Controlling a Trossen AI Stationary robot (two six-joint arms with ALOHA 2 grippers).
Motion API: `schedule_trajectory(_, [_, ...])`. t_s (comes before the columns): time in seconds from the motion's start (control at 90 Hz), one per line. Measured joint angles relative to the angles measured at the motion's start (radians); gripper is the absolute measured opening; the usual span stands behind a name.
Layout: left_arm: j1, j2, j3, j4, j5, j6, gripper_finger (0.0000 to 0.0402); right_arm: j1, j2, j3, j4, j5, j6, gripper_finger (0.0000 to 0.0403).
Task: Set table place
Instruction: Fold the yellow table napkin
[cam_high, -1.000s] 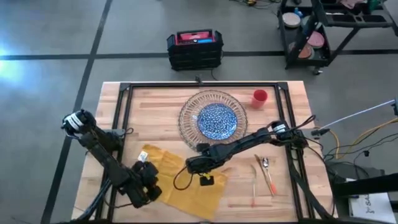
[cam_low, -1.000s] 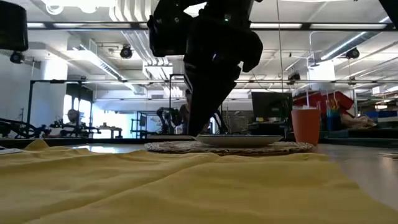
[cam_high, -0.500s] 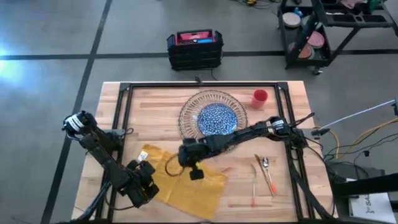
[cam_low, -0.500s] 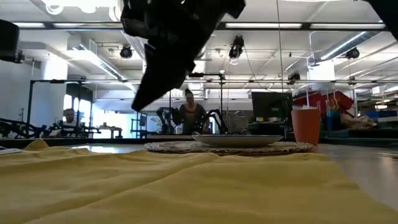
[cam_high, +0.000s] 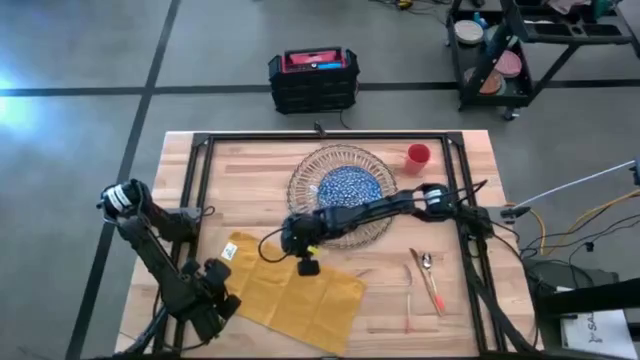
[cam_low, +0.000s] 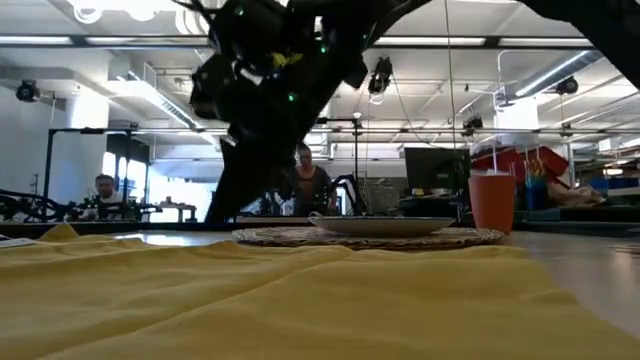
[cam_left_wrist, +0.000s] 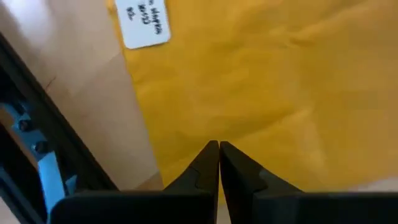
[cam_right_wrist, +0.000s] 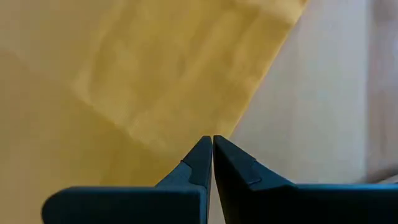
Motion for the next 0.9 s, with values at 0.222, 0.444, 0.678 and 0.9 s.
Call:
schedule_trajectory(0.222, [0.0,0.005,-0.116,0.05,-0.002,-0.001,0.0,0.004,0.02,0.001,-0.069,0.007,0.054,0.0])
schedule_trajectory(0.444, [0.003,-0.003,-0.232,0.19,-0.014,-0.006,0.0,0.037,0.01,-0.003,-0.188,0.046,0.143,0.0])
schedule_trajectory(0.678, [0.01,-0.013,-0.227,0.148,-0.135,-0.034,0.0,0.096,0.006,0.01,-0.235,0.047,0.214,0.0])
schedule_trajectory(0.9, [0.058,-0.034,-0.215,0.131,-0.275,-0.018,0.0,0.125,0.005,0.117,-0.248,0.154,0.113,0.0])
